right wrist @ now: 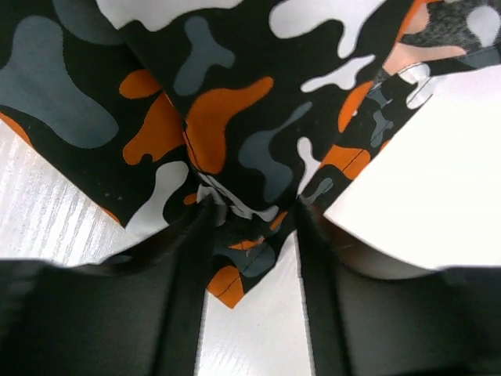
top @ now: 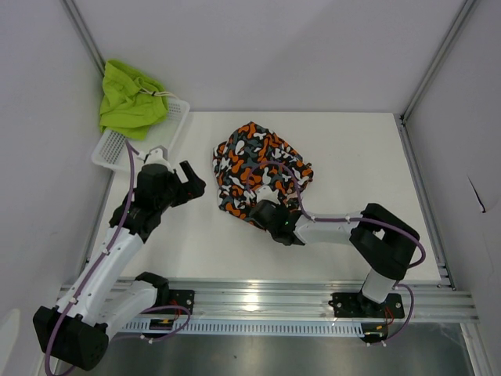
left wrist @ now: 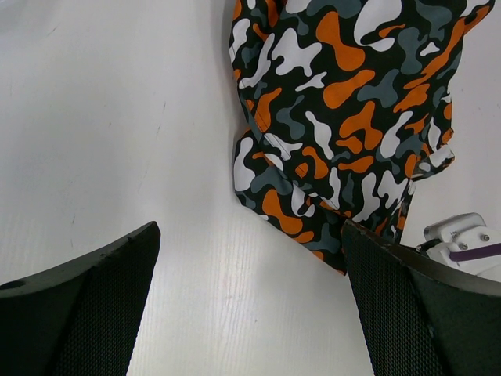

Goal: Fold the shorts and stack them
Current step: Flatten the shorts out

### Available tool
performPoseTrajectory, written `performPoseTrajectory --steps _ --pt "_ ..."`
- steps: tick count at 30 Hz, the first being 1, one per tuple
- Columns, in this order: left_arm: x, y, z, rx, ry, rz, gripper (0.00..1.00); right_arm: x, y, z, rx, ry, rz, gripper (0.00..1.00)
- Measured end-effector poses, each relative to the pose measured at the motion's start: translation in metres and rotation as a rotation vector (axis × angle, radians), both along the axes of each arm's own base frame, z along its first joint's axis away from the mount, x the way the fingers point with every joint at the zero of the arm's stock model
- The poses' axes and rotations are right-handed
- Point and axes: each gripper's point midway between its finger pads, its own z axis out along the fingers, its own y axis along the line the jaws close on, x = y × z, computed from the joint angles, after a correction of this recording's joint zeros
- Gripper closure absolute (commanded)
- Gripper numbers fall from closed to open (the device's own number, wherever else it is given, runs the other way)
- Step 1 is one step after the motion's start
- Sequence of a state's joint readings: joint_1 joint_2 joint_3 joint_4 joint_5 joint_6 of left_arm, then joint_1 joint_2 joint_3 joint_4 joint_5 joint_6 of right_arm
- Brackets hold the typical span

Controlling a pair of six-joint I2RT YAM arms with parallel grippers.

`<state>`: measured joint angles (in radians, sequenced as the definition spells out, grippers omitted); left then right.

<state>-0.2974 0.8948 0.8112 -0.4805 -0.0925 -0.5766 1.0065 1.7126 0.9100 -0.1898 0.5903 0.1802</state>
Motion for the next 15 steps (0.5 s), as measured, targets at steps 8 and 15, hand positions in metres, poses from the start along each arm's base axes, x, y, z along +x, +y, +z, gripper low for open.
performPoseTrajectory --steps 8,15 --pt "-0.001 0.002 -0.006 0.002 0.012 0.007 0.01 0.001 0.004 -0.005 -0.046 -0.002 0.049 1.00" --pt "0.003 0.001 -0.019 -0.030 0.026 0.032 0.01 -0.020 0.004 0.029 0.037 -0.067 0.082 1.00"
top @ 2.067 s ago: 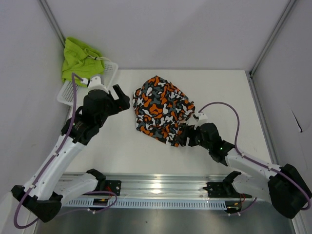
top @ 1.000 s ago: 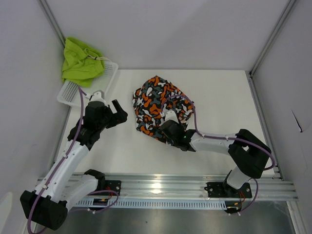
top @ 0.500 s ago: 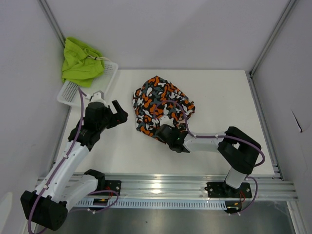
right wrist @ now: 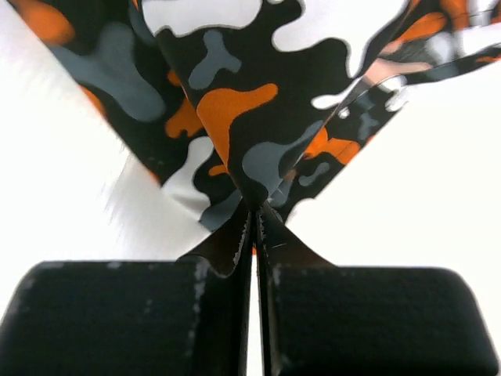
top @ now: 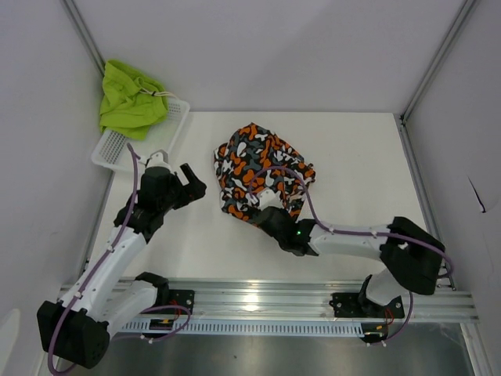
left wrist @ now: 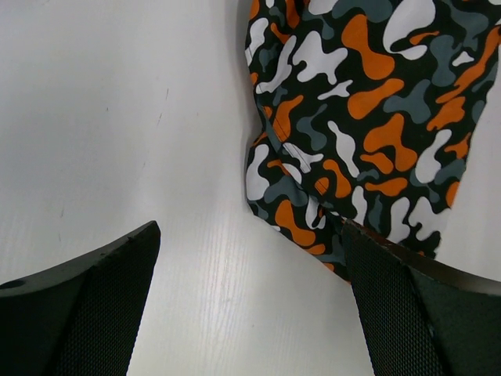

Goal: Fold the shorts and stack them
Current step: Flatten the shorts out

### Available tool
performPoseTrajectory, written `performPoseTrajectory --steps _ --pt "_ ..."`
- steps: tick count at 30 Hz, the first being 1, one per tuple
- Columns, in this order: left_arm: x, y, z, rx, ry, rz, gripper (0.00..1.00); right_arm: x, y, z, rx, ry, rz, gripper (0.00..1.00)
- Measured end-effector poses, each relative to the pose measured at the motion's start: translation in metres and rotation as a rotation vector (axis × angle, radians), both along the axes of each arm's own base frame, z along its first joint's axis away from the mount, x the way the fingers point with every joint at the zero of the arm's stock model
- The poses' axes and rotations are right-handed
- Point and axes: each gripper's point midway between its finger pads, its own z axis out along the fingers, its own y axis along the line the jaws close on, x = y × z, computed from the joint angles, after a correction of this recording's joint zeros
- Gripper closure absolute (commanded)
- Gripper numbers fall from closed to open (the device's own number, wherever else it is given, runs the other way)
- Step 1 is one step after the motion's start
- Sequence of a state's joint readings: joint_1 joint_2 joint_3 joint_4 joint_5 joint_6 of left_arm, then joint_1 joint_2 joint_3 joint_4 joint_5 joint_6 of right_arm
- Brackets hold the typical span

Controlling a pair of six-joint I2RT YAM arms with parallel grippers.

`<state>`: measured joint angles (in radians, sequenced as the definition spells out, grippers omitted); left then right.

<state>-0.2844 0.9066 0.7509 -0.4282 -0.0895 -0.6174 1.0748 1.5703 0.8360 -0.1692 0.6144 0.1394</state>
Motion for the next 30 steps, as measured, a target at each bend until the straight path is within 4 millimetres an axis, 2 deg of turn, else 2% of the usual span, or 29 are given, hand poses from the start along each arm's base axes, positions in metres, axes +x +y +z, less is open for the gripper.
performPoseTrajectory --steps 6,10,15,19,26,30 --pt "0.011 -0.008 -0.015 -0.053 0.036 0.023 0.01 -0.024 -0.028 0.060 0.183 -0.065 -0.052 1.00" --pt "0.024 -0.014 -0.022 -0.094 0.044 0.048 0.01 -0.035 -0.053 0.082 0.274 -0.083 -0.121 1.00" --pt "0.042 -0.026 -0.039 -0.155 0.073 0.063 0.01 -0.041 -0.072 0.093 0.334 -0.085 -0.182 1.00" --pt "0.052 -0.033 -0.060 -0.188 0.117 0.077 0.01 -0.040 -0.085 0.091 0.340 -0.072 -0.238 1.00" --pt "0.063 -0.045 -0.089 -0.221 0.160 0.068 0.06 -0.029 -0.115 0.084 0.321 -0.052 -0.363 1.00" --pt "0.067 -0.055 -0.101 -0.226 0.168 0.041 0.05 -0.018 -0.121 0.098 0.358 -0.047 -0.396 1.00"
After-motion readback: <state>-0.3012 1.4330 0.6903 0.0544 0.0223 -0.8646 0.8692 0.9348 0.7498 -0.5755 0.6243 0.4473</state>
